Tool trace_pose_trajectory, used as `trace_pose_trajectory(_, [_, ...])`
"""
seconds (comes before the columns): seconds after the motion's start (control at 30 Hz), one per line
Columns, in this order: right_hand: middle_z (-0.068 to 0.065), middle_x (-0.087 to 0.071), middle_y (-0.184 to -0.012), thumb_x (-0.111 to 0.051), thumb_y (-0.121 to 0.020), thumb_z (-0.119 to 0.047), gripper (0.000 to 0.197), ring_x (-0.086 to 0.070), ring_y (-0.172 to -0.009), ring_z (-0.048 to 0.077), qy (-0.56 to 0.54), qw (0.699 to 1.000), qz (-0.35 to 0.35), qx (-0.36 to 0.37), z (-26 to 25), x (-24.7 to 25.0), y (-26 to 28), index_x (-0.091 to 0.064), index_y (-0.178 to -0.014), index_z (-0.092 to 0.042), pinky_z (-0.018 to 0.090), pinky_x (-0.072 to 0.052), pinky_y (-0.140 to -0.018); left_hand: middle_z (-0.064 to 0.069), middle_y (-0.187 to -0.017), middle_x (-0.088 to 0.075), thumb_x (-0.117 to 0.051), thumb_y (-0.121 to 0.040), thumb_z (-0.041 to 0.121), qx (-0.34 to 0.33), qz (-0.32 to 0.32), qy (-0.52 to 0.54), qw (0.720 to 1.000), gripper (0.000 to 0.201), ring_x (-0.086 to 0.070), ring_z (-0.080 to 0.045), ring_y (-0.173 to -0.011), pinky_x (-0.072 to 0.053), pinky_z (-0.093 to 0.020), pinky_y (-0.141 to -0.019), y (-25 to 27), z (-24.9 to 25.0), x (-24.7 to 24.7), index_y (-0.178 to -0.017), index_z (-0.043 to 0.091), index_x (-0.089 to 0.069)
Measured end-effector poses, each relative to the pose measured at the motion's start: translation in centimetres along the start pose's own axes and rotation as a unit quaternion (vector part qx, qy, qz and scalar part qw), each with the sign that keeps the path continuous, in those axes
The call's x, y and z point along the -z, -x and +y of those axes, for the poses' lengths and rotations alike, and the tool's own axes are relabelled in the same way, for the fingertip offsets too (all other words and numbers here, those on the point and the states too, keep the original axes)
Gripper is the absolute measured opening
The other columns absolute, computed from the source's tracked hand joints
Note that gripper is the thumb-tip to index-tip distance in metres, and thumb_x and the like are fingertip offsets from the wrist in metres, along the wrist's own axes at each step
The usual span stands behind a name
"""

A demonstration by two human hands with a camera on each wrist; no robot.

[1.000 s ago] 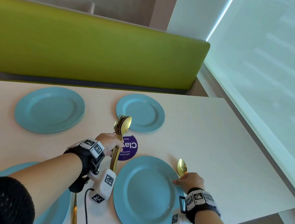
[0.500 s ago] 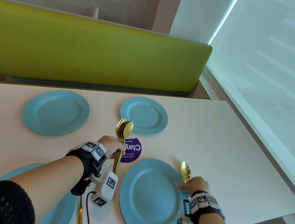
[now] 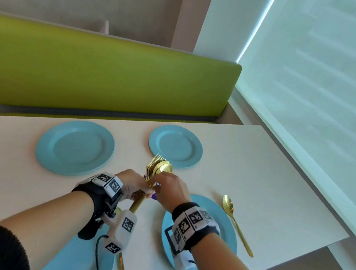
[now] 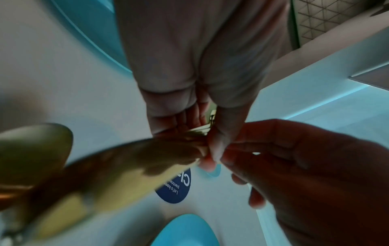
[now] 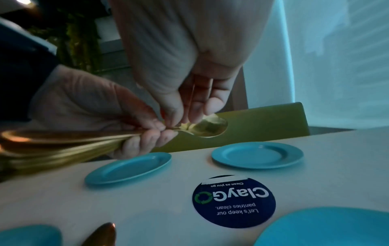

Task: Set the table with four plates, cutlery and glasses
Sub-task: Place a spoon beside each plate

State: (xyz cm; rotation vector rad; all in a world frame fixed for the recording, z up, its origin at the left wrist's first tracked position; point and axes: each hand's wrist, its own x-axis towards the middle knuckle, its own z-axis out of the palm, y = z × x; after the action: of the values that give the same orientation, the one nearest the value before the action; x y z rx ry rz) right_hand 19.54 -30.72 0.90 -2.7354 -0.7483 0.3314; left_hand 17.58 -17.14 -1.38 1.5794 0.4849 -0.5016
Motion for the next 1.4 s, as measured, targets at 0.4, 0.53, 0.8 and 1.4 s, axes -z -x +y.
trace_pose_trajectory(0.4, [0.0,-0.067,-0.107,-0.058,-0.091,-0.018,0.021,-0.059,-0.102,0.019,0.01,0.998,-0.051,0.023,-2.9,0.2,0.8,-0.068,-0.107,-0.025,0.027,-0.045,-0.078,-0.007,-0.06,-0.068,-0.063,-0.078,-0.013,-0.01,-0.097,-0.051,0.994,0.01,-0.064,-0.014,-0.055,-0.051,-0.021,-0.059,3.2,-0.2,3.7,-0.077,-0.005,-0.068])
trace_pose_trajectory(0.53, [-0.002,-0.066,-0.11,-0.057,-0.091,-0.019,0.019,-0.06,-0.102,0.019,0.029,0.995,-0.086,0.03,-2.4,0.7,-0.1,-0.067,-0.105,-0.026,0.032,-0.05,-0.083,-0.006,-0.055,-0.069,-0.058,-0.081,-0.016,-0.005,-0.099,-0.052,0.994,0.016,-0.066,-0.011,-0.049,-0.053,-0.018,-0.049,3.1,0.5,3.6,-0.074,-0.003,-0.065])
trace_pose_trajectory(0.8, [0.006,-0.066,-0.106,-0.053,-0.093,-0.029,0.022,-0.061,-0.097,0.024,0.084,0.984,-0.137,0.075,-0.5,3.0,-5.8,-0.068,-0.106,-0.019,0.033,-0.051,-0.078,-0.005,-0.064,-0.071,-0.066,-0.08,0.001,-0.019,-0.02,-0.153,0.988,0.011,-0.065,-0.016,-0.064,-0.054,-0.028,-0.068,-1.5,4.0,4.3,-0.073,0.01,-0.068])
trace_pose_trajectory(1.4, [0.01,-0.07,-0.113,-0.054,-0.092,-0.02,0.024,-0.062,-0.107,0.026,-0.033,0.961,0.011,-0.273,18.3,5.5,-20.5,-0.072,-0.102,-0.01,0.026,-0.046,-0.089,0.001,-0.062,-0.061,-0.061,-0.081,0.01,0.024,0.212,-0.097,0.972,0.017,-0.048,-0.014,-0.056,-0.035,-0.023,-0.051,-14.3,7.4,9.5,-0.066,0.013,-0.054])
